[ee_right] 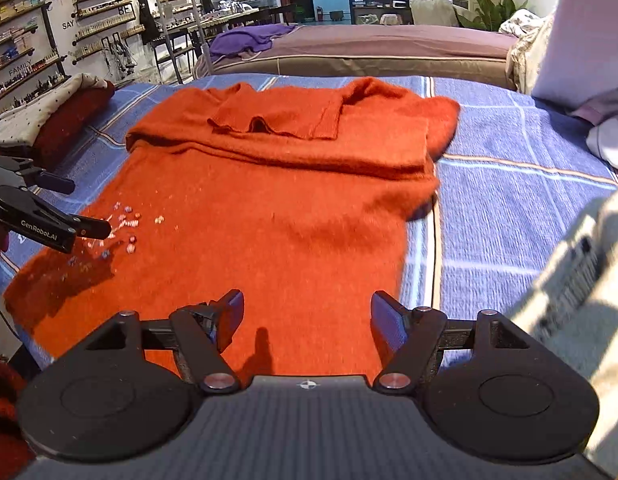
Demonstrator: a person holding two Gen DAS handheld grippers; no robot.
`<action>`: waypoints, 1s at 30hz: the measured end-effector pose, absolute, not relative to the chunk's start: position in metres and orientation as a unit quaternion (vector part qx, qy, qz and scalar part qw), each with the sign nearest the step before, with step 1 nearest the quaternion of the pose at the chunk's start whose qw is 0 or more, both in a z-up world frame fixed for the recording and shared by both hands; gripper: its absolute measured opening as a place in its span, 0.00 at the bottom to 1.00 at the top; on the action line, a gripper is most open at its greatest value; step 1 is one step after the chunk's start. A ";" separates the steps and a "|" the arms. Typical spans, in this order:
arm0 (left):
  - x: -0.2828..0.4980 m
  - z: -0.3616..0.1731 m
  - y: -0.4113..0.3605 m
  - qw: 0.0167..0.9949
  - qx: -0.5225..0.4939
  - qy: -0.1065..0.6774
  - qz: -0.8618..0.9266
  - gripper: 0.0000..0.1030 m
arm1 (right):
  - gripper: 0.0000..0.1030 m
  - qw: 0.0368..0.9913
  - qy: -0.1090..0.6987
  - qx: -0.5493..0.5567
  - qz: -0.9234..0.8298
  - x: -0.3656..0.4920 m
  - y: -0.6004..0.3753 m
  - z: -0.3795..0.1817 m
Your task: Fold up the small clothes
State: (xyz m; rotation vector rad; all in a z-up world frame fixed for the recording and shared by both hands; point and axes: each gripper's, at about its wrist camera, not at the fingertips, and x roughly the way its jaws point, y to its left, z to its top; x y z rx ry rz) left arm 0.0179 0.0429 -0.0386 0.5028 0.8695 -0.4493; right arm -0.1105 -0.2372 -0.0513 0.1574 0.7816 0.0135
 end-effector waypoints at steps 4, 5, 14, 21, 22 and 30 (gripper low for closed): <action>0.002 -0.045 0.056 0.855 0.221 0.423 -0.203 1.00 | 1.00 0.922 0.381 0.066 -0.001 -0.129 -0.235 -0.056; -0.001 -0.046 0.060 0.857 0.216 0.425 -0.198 1.00 | 1.00 0.923 0.380 0.069 -0.001 -0.133 -0.234 -0.056; -0.035 -0.047 0.140 0.878 0.113 0.435 -0.165 1.00 | 1.00 0.908 0.405 0.105 -0.010 -0.162 -0.237 -0.070; -0.038 -0.055 0.178 0.873 0.054 0.460 -0.153 1.00 | 1.00 0.893 0.411 0.180 -0.015 -0.170 -0.256 -0.085; -0.037 -0.055 0.181 0.873 0.044 0.460 -0.156 1.00 | 1.00 0.890 0.412 0.196 -0.015 -0.171 -0.259 -0.087; -0.030 -0.063 0.176 0.854 0.008 0.487 -0.182 0.89 | 1.00 0.884 0.405 0.234 0.000 -0.177 -0.269 -0.093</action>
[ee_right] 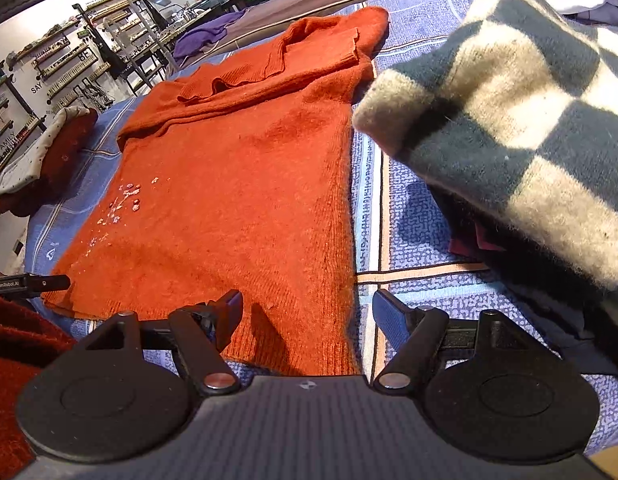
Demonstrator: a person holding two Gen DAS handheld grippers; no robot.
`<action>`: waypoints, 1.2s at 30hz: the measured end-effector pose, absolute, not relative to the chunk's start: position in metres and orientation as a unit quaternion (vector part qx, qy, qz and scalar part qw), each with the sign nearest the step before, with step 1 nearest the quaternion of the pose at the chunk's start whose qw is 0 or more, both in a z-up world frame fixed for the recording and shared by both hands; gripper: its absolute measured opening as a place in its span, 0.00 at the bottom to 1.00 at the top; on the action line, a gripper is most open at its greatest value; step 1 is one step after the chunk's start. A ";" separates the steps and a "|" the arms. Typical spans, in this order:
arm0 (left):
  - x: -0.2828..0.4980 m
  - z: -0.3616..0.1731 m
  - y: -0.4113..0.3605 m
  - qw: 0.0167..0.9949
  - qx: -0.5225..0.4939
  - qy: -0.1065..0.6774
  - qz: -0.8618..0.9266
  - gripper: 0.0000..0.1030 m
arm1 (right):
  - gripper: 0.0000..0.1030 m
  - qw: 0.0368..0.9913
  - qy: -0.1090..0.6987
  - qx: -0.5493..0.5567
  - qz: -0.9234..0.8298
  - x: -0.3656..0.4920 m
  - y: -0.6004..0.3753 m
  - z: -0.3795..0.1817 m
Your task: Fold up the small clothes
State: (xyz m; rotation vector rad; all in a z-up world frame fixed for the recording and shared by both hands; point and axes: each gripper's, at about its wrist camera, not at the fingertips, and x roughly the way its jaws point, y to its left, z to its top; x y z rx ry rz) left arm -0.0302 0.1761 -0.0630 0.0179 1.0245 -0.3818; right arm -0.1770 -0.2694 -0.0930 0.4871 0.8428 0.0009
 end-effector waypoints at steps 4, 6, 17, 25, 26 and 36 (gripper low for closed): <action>-0.035 -0.065 0.169 0.853 0.021 0.490 -0.179 0.81 | 1.00 0.881 0.414 0.228 0.013 -0.177 -0.267 -0.091; -0.036 -0.067 0.168 0.851 0.031 0.491 -0.183 0.80 | 1.00 0.877 0.423 0.226 0.033 -0.178 -0.265 -0.093; -0.024 -0.060 0.172 0.830 0.008 0.520 -0.201 0.36 | 0.57 0.857 0.431 0.281 0.020 -0.183 -0.287 -0.102; -0.006 -0.063 0.172 0.809 -0.039 0.541 -0.227 0.11 | 0.15 0.858 0.453 0.240 0.029 -0.172 -0.279 -0.096; -0.002 -0.061 0.174 0.804 -0.048 0.546 -0.230 0.10 | 0.15 0.859 0.454 0.233 0.036 -0.170 -0.276 -0.093; 0.119 0.005 0.158 0.826 -0.074 0.489 -0.270 0.09 | 0.13 0.869 0.376 0.307 0.102 -0.074 -0.323 -0.025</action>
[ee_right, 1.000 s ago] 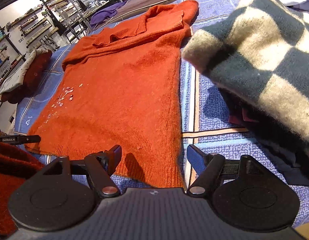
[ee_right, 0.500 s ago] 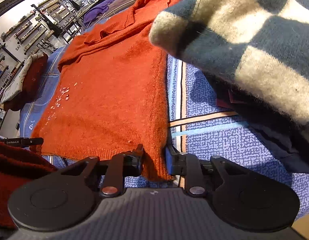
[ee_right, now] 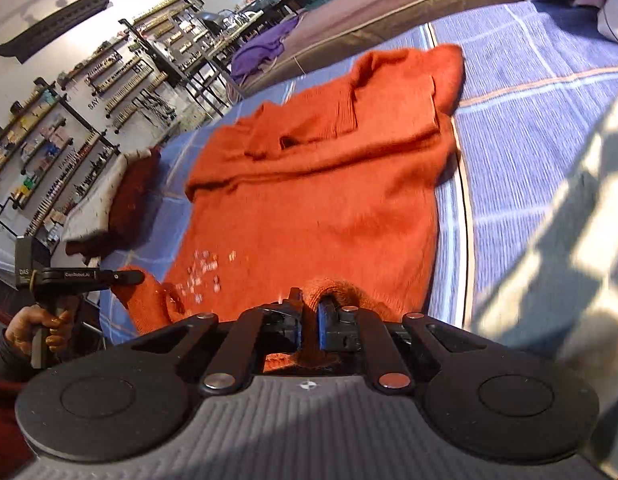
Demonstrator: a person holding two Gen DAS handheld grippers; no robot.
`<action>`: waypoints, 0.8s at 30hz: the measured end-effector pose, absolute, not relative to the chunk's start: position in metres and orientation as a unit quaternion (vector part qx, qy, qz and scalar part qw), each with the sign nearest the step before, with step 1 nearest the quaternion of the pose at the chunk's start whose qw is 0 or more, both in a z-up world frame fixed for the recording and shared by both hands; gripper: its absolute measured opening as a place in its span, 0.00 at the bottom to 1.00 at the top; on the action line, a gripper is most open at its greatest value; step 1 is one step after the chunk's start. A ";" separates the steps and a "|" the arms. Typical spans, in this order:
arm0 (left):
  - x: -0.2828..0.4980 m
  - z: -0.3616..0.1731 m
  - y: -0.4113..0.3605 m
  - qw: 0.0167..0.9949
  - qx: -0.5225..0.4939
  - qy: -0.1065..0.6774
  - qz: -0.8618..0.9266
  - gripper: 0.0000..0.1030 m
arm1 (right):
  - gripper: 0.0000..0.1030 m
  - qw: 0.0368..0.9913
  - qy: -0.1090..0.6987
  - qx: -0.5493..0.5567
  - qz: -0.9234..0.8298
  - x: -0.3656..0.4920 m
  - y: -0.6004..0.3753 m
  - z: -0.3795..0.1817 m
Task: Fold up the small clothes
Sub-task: 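Grasp the hem with the left tool while the right tool grasps the hem, lifting toward the collar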
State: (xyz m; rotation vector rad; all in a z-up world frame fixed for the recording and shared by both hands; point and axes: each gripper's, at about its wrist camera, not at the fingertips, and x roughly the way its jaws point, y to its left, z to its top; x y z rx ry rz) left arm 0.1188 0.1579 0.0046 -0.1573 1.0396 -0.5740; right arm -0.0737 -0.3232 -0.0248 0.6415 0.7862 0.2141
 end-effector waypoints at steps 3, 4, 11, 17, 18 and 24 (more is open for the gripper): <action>0.182 0.015 0.135 0.840 -0.058 0.469 -0.266 0.09 | 0.13 0.865 0.360 0.339 0.089 -0.016 -0.350 -0.016; 0.201 0.019 0.126 0.847 -0.045 0.459 -0.263 0.09 | 0.13 0.866 0.355 0.344 0.078 0.005 -0.360 -0.014; 0.331 0.009 0.067 0.864 -0.068 0.447 -0.221 0.09 | 0.13 0.849 0.352 0.395 0.001 0.129 -0.413 -0.033; 0.383 -0.026 0.041 0.869 -0.075 0.452 -0.187 0.09 | 0.12 0.856 0.356 0.372 -0.049 0.171 -0.417 -0.061; 0.387 -0.031 0.040 0.870 -0.086 0.451 -0.181 0.11 | 0.12 0.856 0.358 0.368 -0.055 0.177 -0.418 -0.065; 0.402 -0.058 0.038 0.863 -0.090 0.468 -0.167 0.15 | 0.13 0.870 0.365 0.330 -0.043 0.189 -0.421 -0.081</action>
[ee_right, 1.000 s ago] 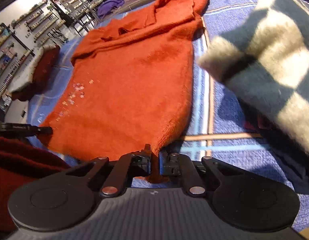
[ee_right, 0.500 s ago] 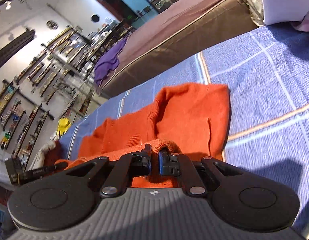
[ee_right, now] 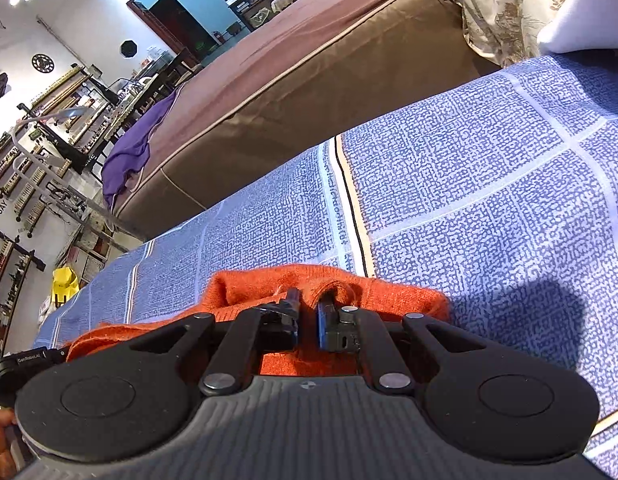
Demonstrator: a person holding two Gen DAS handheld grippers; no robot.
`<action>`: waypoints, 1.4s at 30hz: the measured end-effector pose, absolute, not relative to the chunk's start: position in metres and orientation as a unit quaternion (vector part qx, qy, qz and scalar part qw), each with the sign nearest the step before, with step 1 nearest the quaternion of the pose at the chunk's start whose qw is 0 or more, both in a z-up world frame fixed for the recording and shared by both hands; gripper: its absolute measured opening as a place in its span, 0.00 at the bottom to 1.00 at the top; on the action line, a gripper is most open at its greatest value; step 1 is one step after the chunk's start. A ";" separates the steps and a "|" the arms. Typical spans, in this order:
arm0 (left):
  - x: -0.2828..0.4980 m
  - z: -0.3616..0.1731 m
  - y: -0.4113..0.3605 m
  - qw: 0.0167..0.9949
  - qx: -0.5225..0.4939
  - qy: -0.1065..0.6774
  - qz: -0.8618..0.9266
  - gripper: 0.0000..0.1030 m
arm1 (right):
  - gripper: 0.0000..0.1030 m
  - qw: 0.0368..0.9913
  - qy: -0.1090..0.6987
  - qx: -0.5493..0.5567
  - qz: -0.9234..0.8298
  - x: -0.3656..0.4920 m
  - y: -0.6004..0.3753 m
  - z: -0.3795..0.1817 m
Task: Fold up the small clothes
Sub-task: 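Grasp the hem with the left tool while the right tool grasps the hem, lifting toward the collar, then lay the hem over the collar with both tools and release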
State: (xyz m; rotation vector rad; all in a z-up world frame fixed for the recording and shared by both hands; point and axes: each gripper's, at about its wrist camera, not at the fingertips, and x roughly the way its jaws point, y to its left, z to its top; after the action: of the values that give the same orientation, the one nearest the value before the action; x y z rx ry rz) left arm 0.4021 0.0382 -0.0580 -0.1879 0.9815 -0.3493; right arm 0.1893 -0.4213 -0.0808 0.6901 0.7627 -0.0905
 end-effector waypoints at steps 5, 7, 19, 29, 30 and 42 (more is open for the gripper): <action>0.410 -0.048 0.056 0.862 -0.142 0.465 -0.141 0.86 | 0.15 0.871 0.344 0.349 -0.030 0.195 -0.433 -0.076; 0.406 -0.032 0.063 0.896 -0.129 0.417 -0.083 1.00 | 0.48 0.869 0.325 0.371 -0.037 0.191 -0.437 -0.070; 0.280 -0.021 -0.010 0.901 0.209 0.331 -0.185 1.00 | 0.73 0.910 0.341 0.233 -0.024 0.163 -0.397 -0.030; 0.194 -0.054 0.004 0.881 0.253 0.362 -0.168 1.00 | 0.65 0.887 0.438 -0.121 0.082 0.084 -0.289 -0.034; 0.193 -0.058 0.007 0.876 0.264 0.365 -0.170 1.00 | 0.65 0.875 0.456 -0.149 0.066 0.079 -0.285 -0.040; 0.205 -0.070 0.053 0.876 0.183 0.415 -0.161 1.00 | 0.96 0.850 0.524 -0.059 -0.008 0.085 -0.337 -0.076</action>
State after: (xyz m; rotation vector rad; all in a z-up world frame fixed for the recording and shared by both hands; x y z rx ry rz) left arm 0.2045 0.0532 -0.0696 0.3811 0.8666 -0.3368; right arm 0.0848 -0.3372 -0.0762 -0.1237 1.1036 -0.0160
